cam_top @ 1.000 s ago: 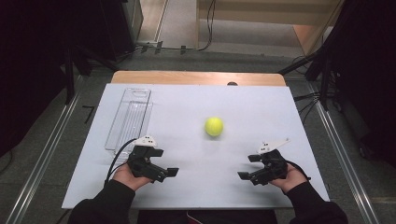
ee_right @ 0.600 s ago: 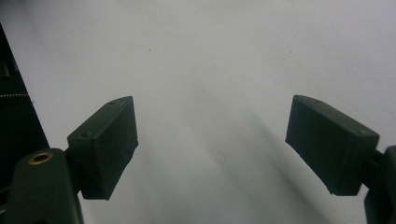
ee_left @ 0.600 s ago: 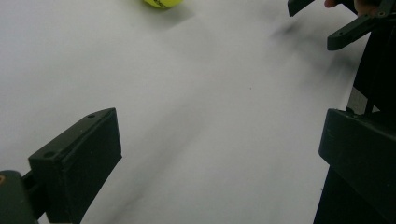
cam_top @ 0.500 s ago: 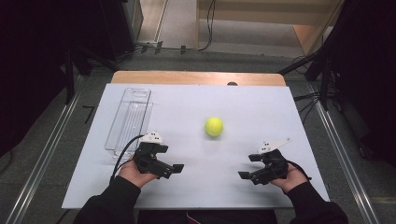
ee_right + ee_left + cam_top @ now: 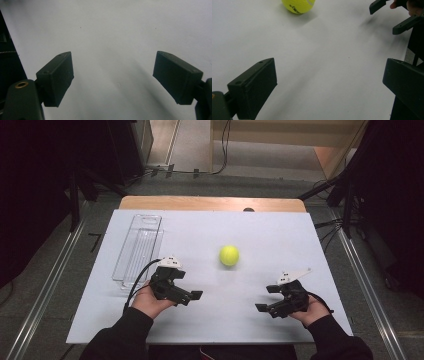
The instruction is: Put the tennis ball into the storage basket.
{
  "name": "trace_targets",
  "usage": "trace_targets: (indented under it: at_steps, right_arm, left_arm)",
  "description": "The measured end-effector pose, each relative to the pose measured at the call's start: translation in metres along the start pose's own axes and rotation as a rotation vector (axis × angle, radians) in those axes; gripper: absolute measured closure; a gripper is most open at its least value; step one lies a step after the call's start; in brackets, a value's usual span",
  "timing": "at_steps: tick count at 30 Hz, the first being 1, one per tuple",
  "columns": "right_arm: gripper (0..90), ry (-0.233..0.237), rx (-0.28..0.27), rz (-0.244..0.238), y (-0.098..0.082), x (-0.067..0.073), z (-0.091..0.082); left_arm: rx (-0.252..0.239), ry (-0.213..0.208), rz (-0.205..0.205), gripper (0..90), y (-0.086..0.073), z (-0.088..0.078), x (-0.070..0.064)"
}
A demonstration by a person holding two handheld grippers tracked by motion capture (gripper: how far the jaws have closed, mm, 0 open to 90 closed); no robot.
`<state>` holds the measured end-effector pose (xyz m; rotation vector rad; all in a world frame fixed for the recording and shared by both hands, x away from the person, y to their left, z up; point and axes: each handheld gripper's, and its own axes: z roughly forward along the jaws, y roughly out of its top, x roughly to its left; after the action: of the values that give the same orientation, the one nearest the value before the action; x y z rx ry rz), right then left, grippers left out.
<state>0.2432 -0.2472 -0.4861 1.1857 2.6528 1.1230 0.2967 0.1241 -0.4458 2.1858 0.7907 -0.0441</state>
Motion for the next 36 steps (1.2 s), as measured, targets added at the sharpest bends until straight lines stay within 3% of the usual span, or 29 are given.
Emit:
trace_targets:
  at_steps: [36]
  right_arm:
    - [14.8, -0.006, -0.015, 0.009, 0.000, -0.001, -0.002]
  left_arm:
    - [0.004, 0.005, 0.008, 0.0, 0.033, 0.020, 0.008]
